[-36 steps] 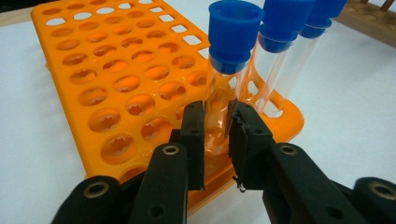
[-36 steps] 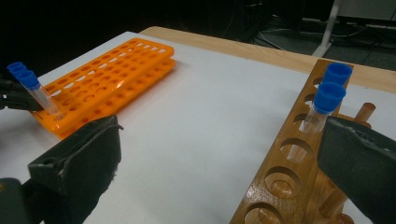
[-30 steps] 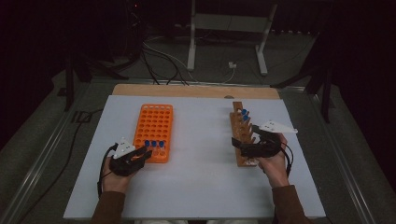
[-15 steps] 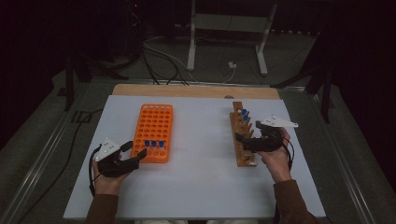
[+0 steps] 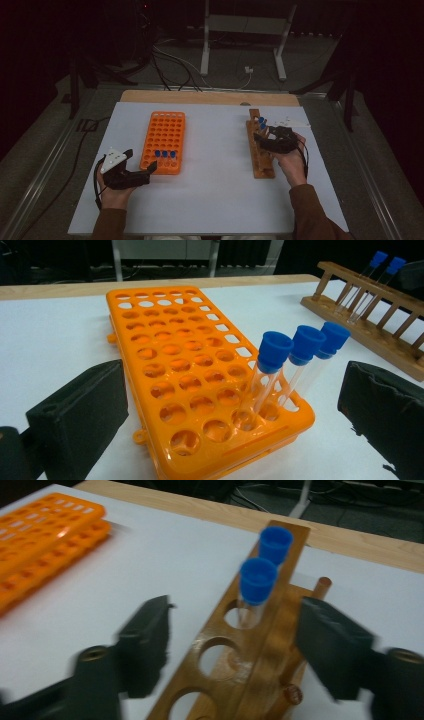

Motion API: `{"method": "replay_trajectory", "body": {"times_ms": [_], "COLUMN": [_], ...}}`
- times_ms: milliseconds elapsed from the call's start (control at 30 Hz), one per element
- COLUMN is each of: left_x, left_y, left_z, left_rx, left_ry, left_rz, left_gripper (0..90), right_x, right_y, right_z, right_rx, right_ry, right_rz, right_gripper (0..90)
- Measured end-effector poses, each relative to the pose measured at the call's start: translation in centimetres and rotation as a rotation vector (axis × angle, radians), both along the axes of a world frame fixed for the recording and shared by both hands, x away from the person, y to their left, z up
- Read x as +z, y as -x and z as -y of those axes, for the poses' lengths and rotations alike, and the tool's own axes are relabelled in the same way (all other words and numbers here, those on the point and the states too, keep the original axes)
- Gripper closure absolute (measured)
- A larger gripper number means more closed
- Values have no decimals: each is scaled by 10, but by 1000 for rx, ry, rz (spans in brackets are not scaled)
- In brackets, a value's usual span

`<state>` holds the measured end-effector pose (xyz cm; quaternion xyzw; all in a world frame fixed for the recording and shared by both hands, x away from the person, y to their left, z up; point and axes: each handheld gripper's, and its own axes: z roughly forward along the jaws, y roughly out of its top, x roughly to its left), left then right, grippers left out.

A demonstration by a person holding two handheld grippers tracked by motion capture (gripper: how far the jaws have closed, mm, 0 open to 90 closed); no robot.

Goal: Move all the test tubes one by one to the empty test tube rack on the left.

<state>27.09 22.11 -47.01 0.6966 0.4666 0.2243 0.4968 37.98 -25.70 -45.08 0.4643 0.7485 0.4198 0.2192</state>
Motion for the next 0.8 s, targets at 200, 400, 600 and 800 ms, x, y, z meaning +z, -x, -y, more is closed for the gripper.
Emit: {"method": "replay_trajectory", "body": {"times_ms": [200, 400, 600, 800], "left_x": [-1, -2, -2, -2], "left_y": [0, -1, -1, -1], "left_z": [1, 1, 2, 1], "left_rx": [-2, -2, -4, -2], "left_ry": [-1, -7, -11, -13], "left_rz": [-4, -9, -15, -15], "left_gripper": [6, 6, 7, 7], "right_x": [-5, -8, -8, -9], "right_y": [-6, -12, -13, -15], "right_z": [-3, -2, -3, -8], "right_rx": [-8, -44, -42, -36], "right_ry": [28, 27, 26, 18], "right_rz": [19, 20, 30, 35], "right_gripper": [593, 696, 738, 730]}}
